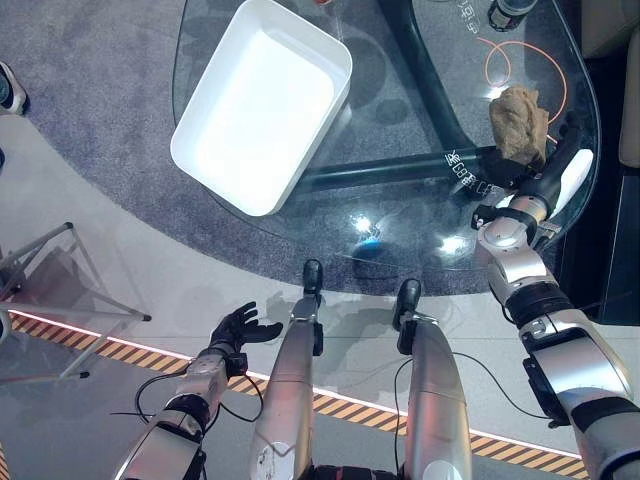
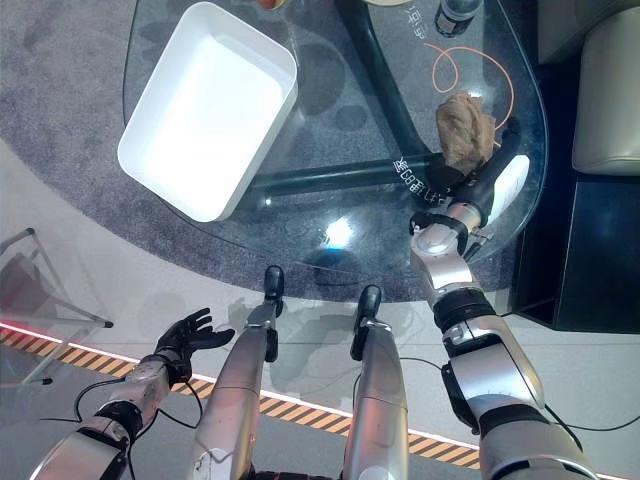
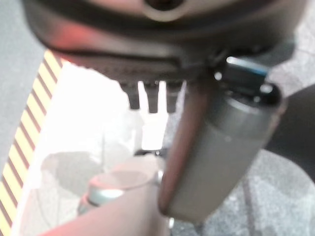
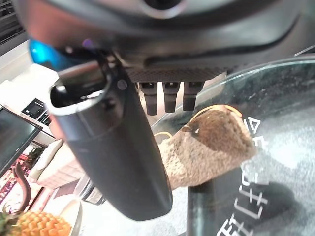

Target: Wipe the table with a cloth and put it in the basket.

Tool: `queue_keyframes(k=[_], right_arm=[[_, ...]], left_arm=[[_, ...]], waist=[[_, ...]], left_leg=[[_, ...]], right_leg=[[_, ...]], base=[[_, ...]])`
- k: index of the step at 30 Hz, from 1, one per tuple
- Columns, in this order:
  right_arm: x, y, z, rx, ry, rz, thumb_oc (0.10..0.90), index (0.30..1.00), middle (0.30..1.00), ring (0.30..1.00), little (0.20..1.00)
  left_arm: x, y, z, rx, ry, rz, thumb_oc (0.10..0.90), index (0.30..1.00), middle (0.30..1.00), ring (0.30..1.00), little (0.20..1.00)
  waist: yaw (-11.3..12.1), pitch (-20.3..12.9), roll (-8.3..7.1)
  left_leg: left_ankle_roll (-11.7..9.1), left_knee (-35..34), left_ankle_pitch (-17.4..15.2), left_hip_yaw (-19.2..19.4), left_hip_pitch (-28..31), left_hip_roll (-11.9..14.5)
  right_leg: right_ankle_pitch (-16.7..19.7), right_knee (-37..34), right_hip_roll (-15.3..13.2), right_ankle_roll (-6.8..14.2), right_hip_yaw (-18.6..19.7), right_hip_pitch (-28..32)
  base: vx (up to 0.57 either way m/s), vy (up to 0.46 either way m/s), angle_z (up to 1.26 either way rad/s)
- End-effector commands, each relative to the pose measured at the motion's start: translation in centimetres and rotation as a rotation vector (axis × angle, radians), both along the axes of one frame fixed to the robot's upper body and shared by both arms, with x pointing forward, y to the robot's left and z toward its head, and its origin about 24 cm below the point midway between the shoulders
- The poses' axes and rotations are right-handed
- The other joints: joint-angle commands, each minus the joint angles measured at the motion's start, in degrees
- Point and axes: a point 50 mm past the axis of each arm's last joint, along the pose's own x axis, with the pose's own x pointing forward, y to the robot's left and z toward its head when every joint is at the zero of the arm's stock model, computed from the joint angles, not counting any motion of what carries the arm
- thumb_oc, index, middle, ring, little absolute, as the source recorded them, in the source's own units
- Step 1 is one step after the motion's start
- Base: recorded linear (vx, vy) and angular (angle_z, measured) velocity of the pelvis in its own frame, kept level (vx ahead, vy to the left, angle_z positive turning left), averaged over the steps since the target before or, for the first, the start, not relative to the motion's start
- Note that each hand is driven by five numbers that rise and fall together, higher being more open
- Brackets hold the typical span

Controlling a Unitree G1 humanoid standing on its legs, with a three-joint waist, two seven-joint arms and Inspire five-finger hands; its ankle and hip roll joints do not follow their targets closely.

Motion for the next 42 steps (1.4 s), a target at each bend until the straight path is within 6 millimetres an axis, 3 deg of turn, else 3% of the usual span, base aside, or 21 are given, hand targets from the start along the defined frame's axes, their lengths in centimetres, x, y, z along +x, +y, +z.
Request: queue_keyframes(k=[1,21,36,37,39,42], right_arm=[[-0.6,-2.6,4.8,-0.125,-0.136,-0.111,0.8,0.9,0.9,0.9,0.9],[0.4,-4.0,3.2,-0.149,0.111,-0.071,0.8,0.9,0.9,0.9,0.9],[0.8,-4.3,4.0,-0.234,0.218,-0.07,0.8,0.9,0.9,0.9,0.9],[0.8,-4.5,4.2,-0.241,0.229,-0.071,0.641,0.764,0.764,0.764,0.741],[0.9,-4.7,4.3,-0.25,0.251,-0.078,0.1,0.3,0.3,0.3,0.2],[0.9,-4.8,4.3,-0.254,0.281,-0.095,0.1,0.3,0.3,0.3,0.2]], left_arm=[[-1.9,0.2,-1.6,0.0,0.073,0.0,0.8,0.9,0.9,0.9,0.9],[-1.4,0.6,-1.1,0.014,0.076,-0.023,0.8,0.9,0.9,0.9,0.9],[-1.2,0.7,-1.0,0.02,0.08,-0.038,0.8,0.9,0.9,0.9,0.9],[-1.2,0.7,-1.0,0.019,0.079,-0.039,0.8,0.9,0.9,0.9,0.9],[-1.1,0.7,-0.9,0.019,0.08,-0.043,0.8,0.9,0.9,0.9,0.9],[-1.0,0.7,-0.8,0.019,0.08,-0.048,0.8,0.9,0.9,0.9,0.9]], waist=[[0.0,-1.1,2.01],[1.0,-1.1,2.16],[1.7,-1.1,2.25],[1.7,-1.1,2.24],[1.9,-1.1,2.25],[2.1,-1.1,2.27]], left_leg=[[3.0,8.9,-6.2,1.3,-0.5,-3.3],[3.2,8.4,-5.8,1.0,-0.5,-3.4],[3.3,7.9,-5.5,0.8,0.0,-3.6],[3.3,7.9,-5.5,0.8,0.0,-3.7],[3.3,7.7,-5.4,0.7,0.1,-3.6],[3.4,7.7,-5.4,0.7,0.1,-3.7]], right_leg=[[4.9,-5.1,1.7,0.4,-3.1,1.7],[5.2,-5.0,1.7,0.4,-3.7,1.6],[5.4,-5.2,1.6,0.5,-4.1,2.0],[5.4,-5.3,1.6,0.5,-4.2,2.0],[5.5,-5.3,1.5,0.5,-4.3,2.1],[5.6,-5.4,1.5,0.5,-4.4,2.1]], base=[[0.0,0.0,0.0],[0.0,0.0,0.0],[0.0,0.0,0.0],[0.0,-0.002,0.04],[0.0,0.0,0.04],[0.0,-0.001,0.01]])
